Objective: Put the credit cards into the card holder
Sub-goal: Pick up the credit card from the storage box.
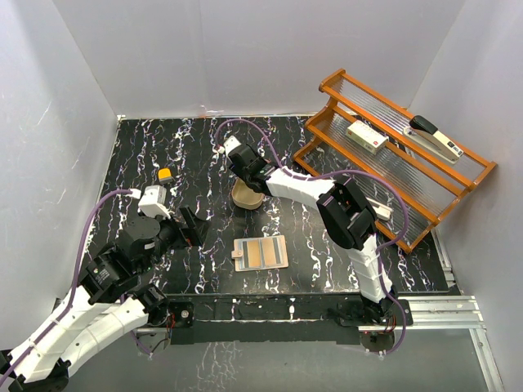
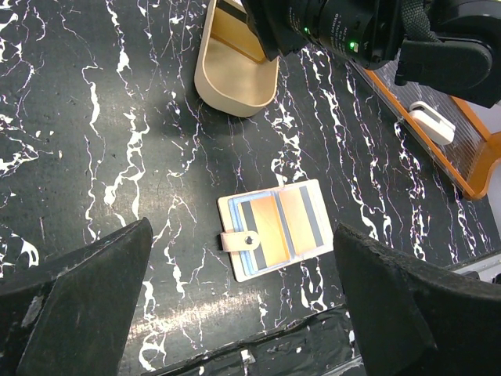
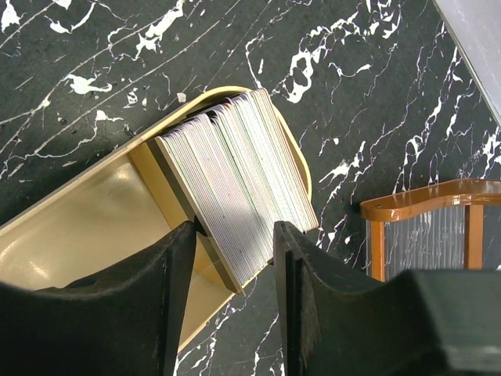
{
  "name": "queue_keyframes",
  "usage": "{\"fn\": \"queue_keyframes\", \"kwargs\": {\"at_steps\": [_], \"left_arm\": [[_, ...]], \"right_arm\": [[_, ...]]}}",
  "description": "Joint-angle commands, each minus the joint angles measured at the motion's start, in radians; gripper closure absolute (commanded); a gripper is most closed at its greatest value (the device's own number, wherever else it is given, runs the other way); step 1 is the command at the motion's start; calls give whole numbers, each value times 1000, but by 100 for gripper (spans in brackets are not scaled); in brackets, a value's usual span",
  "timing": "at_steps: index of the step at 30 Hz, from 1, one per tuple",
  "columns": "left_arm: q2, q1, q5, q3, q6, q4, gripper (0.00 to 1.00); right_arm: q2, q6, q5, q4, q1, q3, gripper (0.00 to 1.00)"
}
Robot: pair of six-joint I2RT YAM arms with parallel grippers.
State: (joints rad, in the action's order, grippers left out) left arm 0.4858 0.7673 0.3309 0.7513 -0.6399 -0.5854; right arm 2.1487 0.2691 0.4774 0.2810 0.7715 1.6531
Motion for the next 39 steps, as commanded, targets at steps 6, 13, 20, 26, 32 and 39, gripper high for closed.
{"fn": "queue_keyframes", "kwargs": {"at_steps": [6, 13, 20, 26, 32, 39], "left_arm": [[-10, -5, 21, -9, 0, -4, 1], [-12, -4, 22, -11, -2, -6, 1], [-9, -4, 22, -15, -4, -4, 1], [-7, -4, 20, -17, -4, -2, 1], [2, -4, 14, -23, -7, 2, 1], [56, -5, -10, -24, 5, 5, 1]], "right_arm": [[-25, 20, 0, -28, -7, 51, 73], [-34, 20, -6, -17, -7, 62, 80], [-39, 23, -10, -2, -7, 85, 85], [-53, 9, -64, 27, -7, 80, 94], [-101, -25, -127, 51, -7, 48, 100], [-182, -91, -200, 91, -6, -6, 100]]}}
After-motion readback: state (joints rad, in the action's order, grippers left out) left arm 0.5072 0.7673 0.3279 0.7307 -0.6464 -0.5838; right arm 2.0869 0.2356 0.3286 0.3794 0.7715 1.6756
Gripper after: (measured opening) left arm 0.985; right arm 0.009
